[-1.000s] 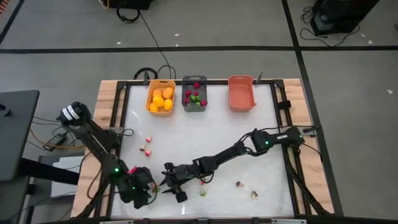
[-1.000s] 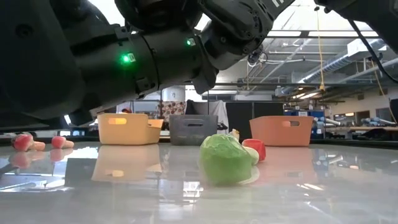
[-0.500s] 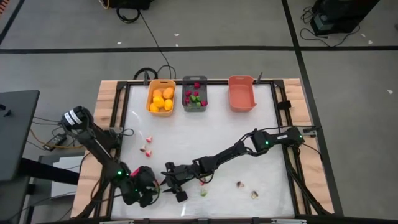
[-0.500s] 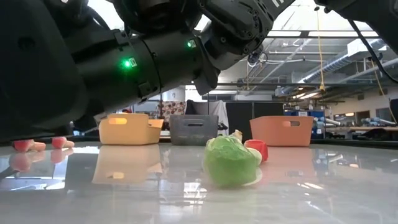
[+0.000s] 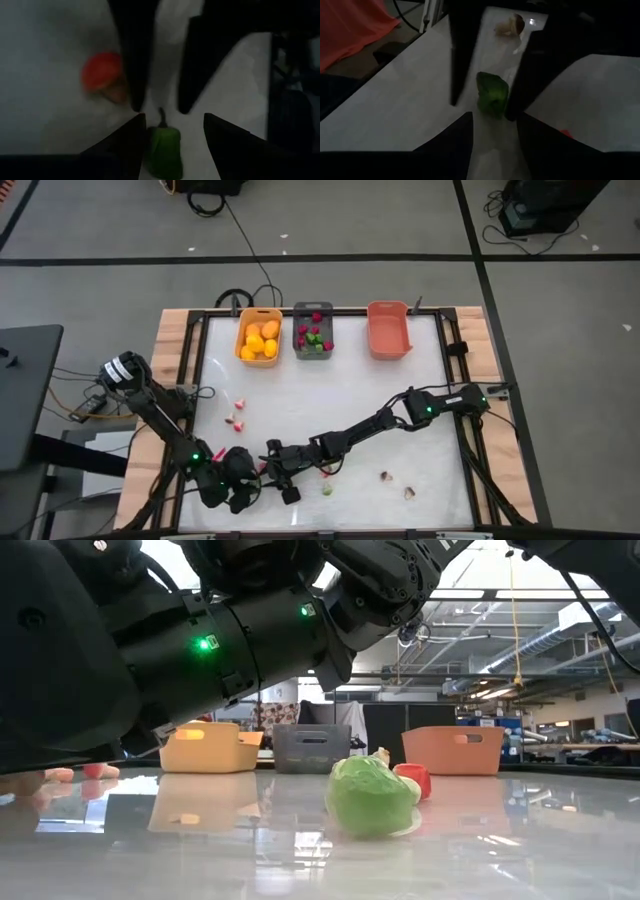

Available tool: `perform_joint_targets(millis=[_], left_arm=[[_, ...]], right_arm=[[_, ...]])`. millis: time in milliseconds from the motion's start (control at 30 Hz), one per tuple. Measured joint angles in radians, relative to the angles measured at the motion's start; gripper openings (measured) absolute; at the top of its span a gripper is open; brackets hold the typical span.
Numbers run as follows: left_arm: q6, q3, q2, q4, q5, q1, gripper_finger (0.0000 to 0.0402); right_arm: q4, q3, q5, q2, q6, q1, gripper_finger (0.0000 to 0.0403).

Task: Sort produce into baskets
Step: Put the green chili pepper into the black bin

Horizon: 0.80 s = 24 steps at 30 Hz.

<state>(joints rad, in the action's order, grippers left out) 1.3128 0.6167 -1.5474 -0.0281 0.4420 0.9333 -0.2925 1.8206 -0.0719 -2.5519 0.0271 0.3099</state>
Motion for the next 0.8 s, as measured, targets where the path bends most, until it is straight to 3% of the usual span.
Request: perform_joint_targets(millis=[133,433,800], left_arm=[[-0.002,0.000,0.001,-0.004,-0.056,0.002,0.0207],[-0.001,0.000,0.002,0.000,-0.073,0.002,0.0207],[-0.059,0.002,0.107,0.116,-0.105,-0.027,0.0192]], right_arm=[[-0.012,-0.001,0.000,0.000,-0.006,-0.003,0.0149],[-0.043,-0.001,-0.032,0.000,-0.011,-0.002,0.0086],[-0.008,-0.001,0.027,0.000,0.007,-0.004,0.0096]])
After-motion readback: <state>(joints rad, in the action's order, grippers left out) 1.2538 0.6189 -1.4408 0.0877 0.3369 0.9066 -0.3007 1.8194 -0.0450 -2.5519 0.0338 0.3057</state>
